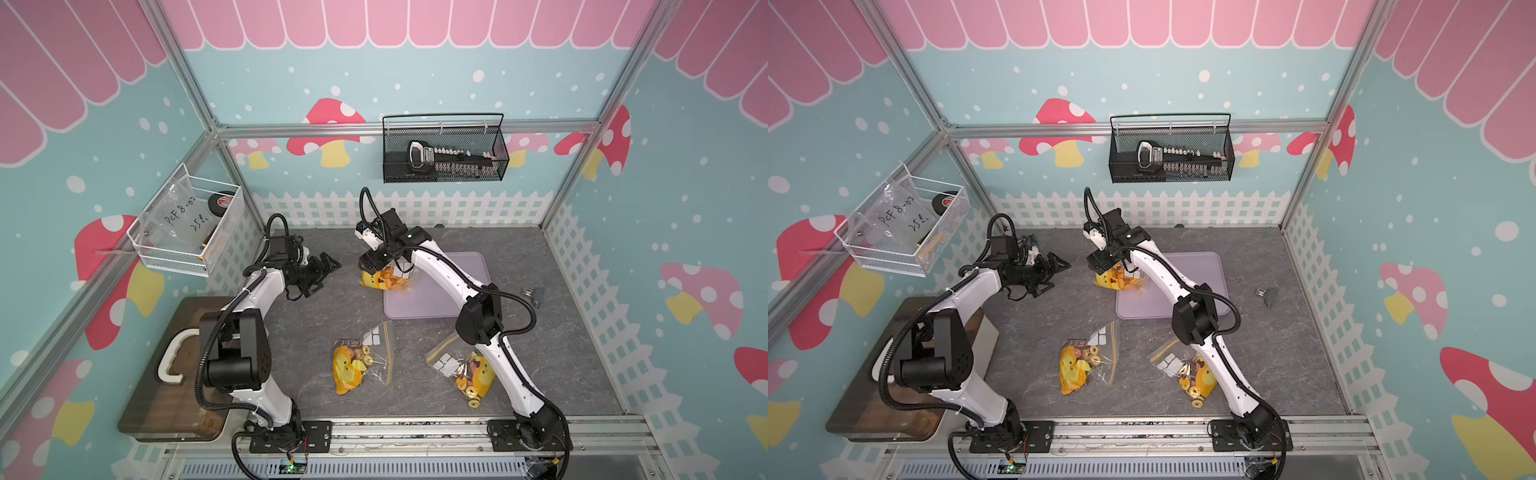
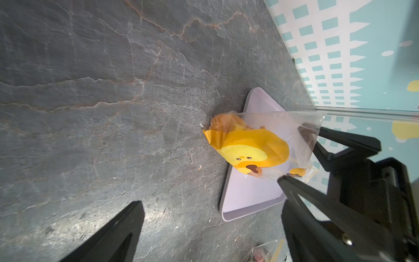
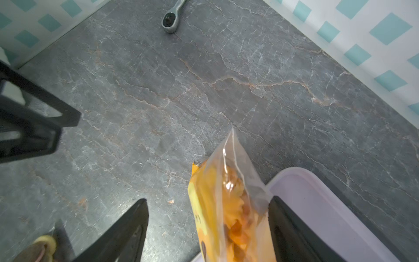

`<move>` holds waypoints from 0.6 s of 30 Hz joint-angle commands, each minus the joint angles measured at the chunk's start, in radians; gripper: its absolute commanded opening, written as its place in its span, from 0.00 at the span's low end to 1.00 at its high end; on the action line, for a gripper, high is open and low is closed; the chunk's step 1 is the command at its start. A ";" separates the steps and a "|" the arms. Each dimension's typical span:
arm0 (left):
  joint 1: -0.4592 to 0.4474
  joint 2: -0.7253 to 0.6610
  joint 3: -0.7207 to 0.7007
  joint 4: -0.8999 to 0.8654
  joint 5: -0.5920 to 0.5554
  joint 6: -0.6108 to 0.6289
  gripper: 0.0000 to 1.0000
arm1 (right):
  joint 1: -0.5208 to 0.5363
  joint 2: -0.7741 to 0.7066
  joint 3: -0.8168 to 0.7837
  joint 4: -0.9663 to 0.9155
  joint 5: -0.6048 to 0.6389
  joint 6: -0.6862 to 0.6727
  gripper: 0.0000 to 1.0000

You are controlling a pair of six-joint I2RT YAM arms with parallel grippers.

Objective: Pour cookies out of the ziploc bag
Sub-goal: 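Pour the cookies out of the ziploc bag onto the tray.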

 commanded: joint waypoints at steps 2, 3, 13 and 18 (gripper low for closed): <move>0.014 -0.007 -0.015 0.022 0.018 -0.015 0.99 | 0.000 0.043 0.021 0.062 0.030 0.012 0.74; 0.016 -0.007 -0.015 0.023 0.019 -0.016 0.99 | -0.001 0.047 0.021 0.070 0.034 0.012 0.73; 0.020 -0.001 -0.016 0.032 0.026 -0.022 0.99 | -0.004 0.042 0.021 0.110 0.028 0.017 0.23; 0.021 0.000 -0.015 0.033 0.027 -0.023 0.99 | -0.004 0.017 0.022 0.127 0.017 0.013 0.02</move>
